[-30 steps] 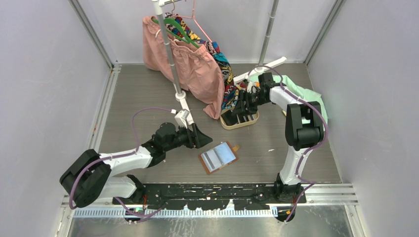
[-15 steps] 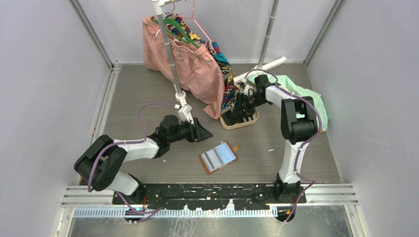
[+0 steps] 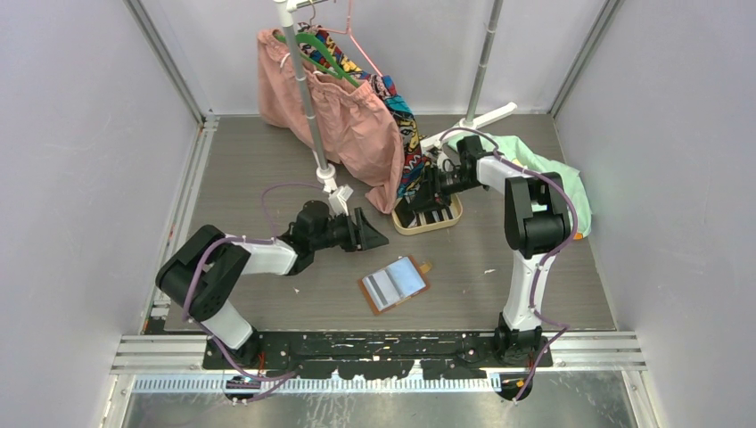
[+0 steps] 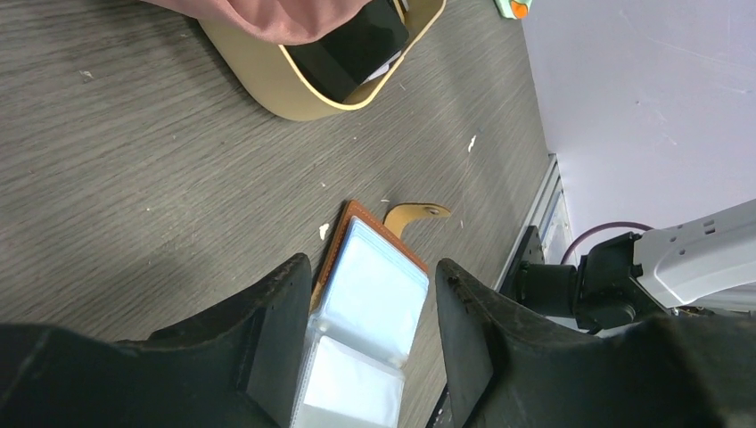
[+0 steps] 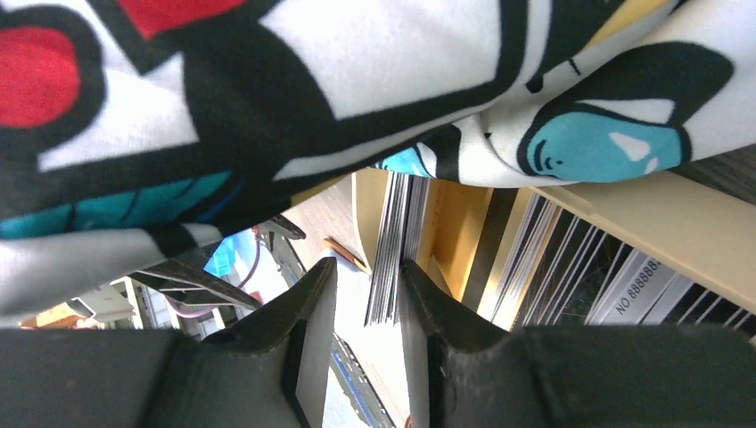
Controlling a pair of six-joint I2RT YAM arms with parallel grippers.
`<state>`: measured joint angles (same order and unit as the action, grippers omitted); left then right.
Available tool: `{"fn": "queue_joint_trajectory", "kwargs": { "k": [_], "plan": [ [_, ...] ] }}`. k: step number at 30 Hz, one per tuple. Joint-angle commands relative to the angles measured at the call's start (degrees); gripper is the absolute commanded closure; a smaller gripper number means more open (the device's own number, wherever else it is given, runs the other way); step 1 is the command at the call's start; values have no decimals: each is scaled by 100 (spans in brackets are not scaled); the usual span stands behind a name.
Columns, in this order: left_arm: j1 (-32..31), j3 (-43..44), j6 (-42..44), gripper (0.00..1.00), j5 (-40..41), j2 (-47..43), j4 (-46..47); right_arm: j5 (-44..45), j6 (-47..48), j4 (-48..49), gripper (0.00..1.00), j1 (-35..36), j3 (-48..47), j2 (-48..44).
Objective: Put the credit cards into the card holder
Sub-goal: Pick up the credit card from the storage box.
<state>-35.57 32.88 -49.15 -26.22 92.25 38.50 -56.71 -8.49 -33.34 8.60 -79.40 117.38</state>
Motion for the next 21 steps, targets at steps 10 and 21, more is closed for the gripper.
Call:
{"fn": "queue_joint_trajectory", "kwargs": {
  "k": [10,21],
  "plan": [
    [15,360,-21,47,-199,211,380,414,-236,-40,63,364,-149,96],
    [18,341,15,48,-191,195,294,-277,-961,826,69,405,130,3]
  ]
}}
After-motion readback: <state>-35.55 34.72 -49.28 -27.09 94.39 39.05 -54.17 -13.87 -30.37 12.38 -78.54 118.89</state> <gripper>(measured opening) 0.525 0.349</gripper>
